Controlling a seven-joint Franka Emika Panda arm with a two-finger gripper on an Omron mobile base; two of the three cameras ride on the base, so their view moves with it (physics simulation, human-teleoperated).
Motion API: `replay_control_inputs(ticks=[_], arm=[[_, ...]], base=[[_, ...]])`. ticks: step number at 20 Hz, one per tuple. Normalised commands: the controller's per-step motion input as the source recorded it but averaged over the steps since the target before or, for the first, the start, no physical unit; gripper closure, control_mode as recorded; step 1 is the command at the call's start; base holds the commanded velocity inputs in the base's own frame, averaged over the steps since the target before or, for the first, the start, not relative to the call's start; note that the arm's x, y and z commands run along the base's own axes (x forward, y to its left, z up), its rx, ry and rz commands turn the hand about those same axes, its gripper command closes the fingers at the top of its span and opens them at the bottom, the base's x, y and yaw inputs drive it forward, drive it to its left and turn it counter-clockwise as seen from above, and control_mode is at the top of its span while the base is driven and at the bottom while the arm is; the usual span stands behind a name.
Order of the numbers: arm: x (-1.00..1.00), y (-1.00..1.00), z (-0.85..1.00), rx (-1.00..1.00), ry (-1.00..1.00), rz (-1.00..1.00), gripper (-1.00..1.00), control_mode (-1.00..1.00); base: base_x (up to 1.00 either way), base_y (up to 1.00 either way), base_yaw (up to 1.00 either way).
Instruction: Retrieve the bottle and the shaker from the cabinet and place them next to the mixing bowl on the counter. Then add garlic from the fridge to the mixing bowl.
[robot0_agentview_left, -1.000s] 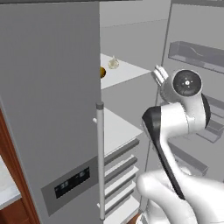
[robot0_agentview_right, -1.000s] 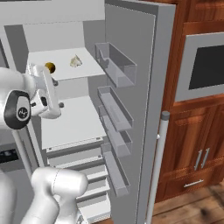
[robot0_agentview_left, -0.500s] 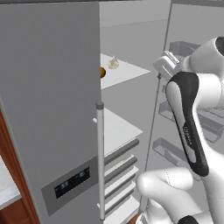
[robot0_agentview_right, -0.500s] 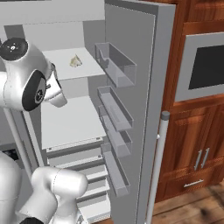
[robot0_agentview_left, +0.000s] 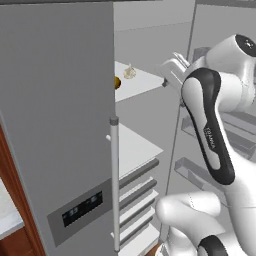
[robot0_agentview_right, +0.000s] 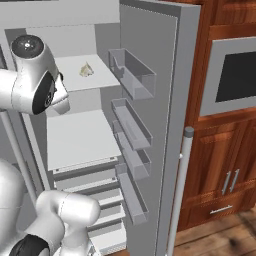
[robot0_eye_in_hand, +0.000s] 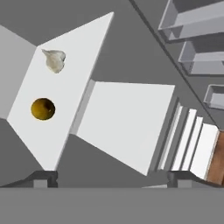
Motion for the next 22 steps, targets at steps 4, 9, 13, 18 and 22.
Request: replay_control_inputs(ticks=[4, 9, 13, 18, 22], arm=[[0.25, 0.31, 0.00, 0.00, -0.06, 0.00, -1.00, -1.00], [0.17, 0.02, 0.01, 0.01, -0.25, 0.07, -1.00, -1.00], [0.08, -0.08, 0.20, -0.09, -0.20, 0.15, -1.00, -1.00], [0.02, -0.05, 0.29, -0.19, -0.04, 0.07, -1.00, -1.00], [0.10, -0.03, 0.25, -0.26, 0.00, 0.04, -1.00, -1.00]], base=[[0.00, 0.00, 0.00], [0.00, 0.00, 0.00], [0.00, 0.00, 0.00], [0.00, 0.00, 0.00], [0.00, 0.00, 0.00]])
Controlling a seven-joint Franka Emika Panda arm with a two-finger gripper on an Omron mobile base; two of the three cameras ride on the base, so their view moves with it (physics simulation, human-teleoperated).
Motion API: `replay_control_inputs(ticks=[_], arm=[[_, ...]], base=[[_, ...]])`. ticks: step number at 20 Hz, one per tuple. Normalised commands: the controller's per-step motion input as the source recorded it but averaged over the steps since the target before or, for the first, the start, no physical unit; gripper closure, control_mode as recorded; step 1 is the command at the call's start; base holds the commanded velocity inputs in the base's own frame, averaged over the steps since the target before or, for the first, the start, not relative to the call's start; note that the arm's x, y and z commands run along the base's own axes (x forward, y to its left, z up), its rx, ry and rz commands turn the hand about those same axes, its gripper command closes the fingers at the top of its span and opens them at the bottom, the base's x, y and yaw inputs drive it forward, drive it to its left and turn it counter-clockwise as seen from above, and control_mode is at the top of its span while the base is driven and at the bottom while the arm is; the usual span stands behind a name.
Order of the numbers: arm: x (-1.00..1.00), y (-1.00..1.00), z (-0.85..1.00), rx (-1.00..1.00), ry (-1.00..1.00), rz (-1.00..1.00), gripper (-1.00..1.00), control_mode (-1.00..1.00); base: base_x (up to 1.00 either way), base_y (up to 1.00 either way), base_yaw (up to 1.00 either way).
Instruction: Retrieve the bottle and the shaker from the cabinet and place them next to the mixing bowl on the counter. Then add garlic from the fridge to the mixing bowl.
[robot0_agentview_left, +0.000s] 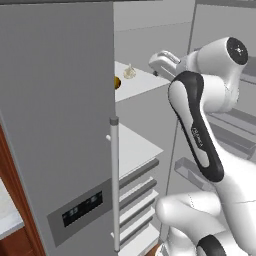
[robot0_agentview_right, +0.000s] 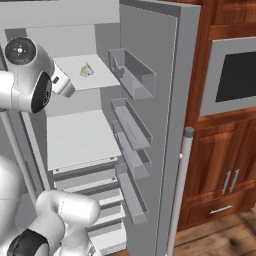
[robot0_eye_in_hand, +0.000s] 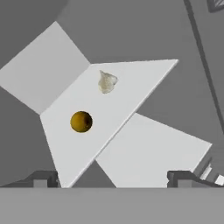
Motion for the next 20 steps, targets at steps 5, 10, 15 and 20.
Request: replay_control_inputs(ticks=[5, 10, 15, 20], arm=[[0.13, -0.01, -0.01, -0.25, 0.00, 0.08, -1.00, -1.00], [0.24, 0.00, -0.16, -0.18, -0.03, 0.17, -1.00, -1.00], [0.19, -0.18, -0.13, -0.16, -0.06, 0.09, -1.00, -1.00], [0.30, -0.05, -0.10, -0.16, -0.06, 0.01, -1.00, -1.00]], base=[[0.00, 0.00, 0.00], [0.00, 0.00, 0.00], [0.00, 0.00, 0.00], [0.00, 0.00, 0.00]])
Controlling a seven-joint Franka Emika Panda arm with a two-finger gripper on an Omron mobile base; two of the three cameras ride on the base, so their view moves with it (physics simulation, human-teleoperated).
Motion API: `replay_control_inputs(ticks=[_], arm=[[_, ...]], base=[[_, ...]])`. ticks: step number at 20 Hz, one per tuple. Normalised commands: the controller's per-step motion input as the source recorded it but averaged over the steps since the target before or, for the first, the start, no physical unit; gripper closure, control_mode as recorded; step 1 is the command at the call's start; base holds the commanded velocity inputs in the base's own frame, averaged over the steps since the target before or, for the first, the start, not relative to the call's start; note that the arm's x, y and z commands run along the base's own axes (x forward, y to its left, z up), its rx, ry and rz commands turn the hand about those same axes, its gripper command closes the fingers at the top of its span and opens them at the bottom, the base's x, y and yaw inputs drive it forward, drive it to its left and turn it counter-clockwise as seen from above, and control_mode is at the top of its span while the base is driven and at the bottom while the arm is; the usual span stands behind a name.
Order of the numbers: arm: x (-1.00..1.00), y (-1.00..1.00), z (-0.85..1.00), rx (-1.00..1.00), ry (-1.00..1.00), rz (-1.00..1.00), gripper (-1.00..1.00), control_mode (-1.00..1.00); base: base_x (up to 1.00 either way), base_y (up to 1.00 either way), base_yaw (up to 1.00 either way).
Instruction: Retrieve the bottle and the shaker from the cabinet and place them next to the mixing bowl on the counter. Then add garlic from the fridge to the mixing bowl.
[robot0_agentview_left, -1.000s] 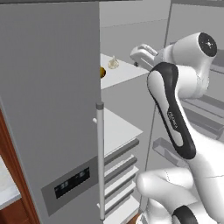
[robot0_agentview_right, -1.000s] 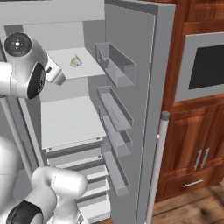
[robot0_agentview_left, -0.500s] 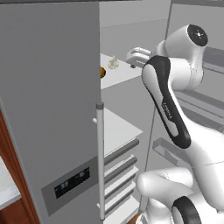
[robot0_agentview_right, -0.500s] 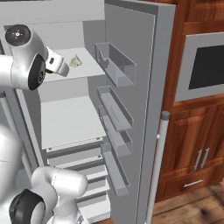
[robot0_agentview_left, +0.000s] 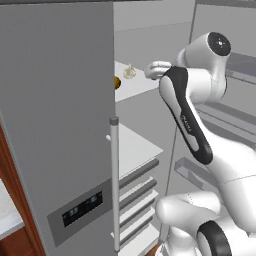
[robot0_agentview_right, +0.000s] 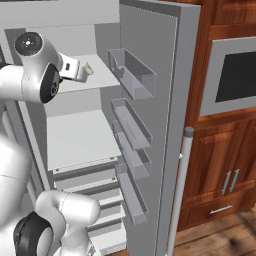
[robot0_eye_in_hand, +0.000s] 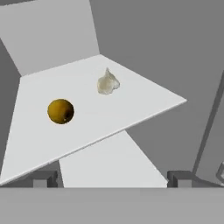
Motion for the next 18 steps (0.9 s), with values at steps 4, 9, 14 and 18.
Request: replay_control_inputs(ticks=[4, 9, 14, 18], arm=[[0.39, 0.11, -0.12, -0.12, 0.00, 0.00, -1.00, -1.00], [0.38, 0.17, -0.01, -0.04, 0.00, 0.00, -1.00, -1.00], [0.23, 0.01, -0.04, 0.00, 0.00, 0.00, -1.00, -1.00], [0.34, 0.00, -0.10, 0.00, 0.06, 0.00, -1.00, -1.00]], base=[[0.00, 0.00, 0.00], [0.00, 0.00, 0.00], [0.00, 0.00, 0.00], [0.00, 0.00, 0.00]])
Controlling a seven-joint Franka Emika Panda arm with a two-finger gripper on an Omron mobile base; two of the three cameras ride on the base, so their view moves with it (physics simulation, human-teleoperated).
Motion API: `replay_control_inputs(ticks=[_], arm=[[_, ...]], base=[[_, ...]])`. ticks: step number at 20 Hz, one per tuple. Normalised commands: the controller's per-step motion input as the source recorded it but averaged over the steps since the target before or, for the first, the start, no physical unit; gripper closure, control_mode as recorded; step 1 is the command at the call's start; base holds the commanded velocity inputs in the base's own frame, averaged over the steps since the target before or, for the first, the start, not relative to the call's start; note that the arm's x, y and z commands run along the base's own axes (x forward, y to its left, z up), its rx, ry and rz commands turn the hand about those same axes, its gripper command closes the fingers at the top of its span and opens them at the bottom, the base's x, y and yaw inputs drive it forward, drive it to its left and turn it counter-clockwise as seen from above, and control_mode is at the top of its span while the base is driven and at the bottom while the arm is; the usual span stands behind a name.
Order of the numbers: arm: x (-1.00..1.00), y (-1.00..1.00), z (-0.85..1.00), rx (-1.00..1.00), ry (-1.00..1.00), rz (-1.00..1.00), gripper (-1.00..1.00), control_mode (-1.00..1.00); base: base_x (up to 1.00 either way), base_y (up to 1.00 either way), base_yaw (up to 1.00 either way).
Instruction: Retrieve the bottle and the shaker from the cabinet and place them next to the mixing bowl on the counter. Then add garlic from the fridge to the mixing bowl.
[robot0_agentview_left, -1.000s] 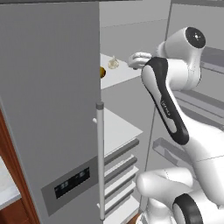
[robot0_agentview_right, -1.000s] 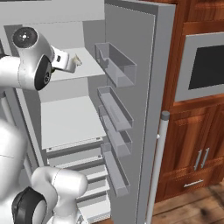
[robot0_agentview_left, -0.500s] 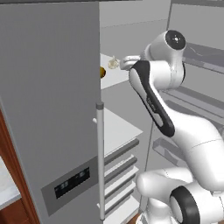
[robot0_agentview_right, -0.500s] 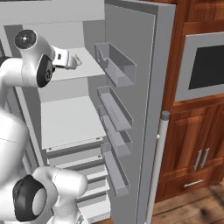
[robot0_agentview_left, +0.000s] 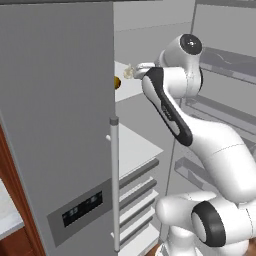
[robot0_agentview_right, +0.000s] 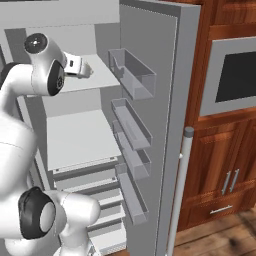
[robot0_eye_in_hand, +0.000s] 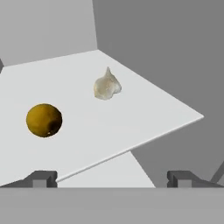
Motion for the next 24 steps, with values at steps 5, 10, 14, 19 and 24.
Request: replay_control_inputs(ticks=[5, 10, 14, 19, 24], arm=[[0.39, 0.04, -0.15, 0.00, 0.07, 0.00, -1.00, -1.00], [0.38, 0.07, -0.06, 0.00, 0.05, 0.00, -1.00, -1.00], [0.37, 0.13, -0.09, 0.00, 0.02, 0.00, -1.00, -1.00], [0.33, 0.13, -0.16, 0.00, 0.02, 0.00, -1.00, -1.00], [0.37, 0.01, -0.14, 0.00, 0.00, 0.00, -1.00, -1.00]], base=[[0.00, 0.00, 0.00], [0.00, 0.00, 0.00], [0.00, 0.00, 0.00], [0.00, 0.00, 0.00], [0.00, 0.00, 0.00]])
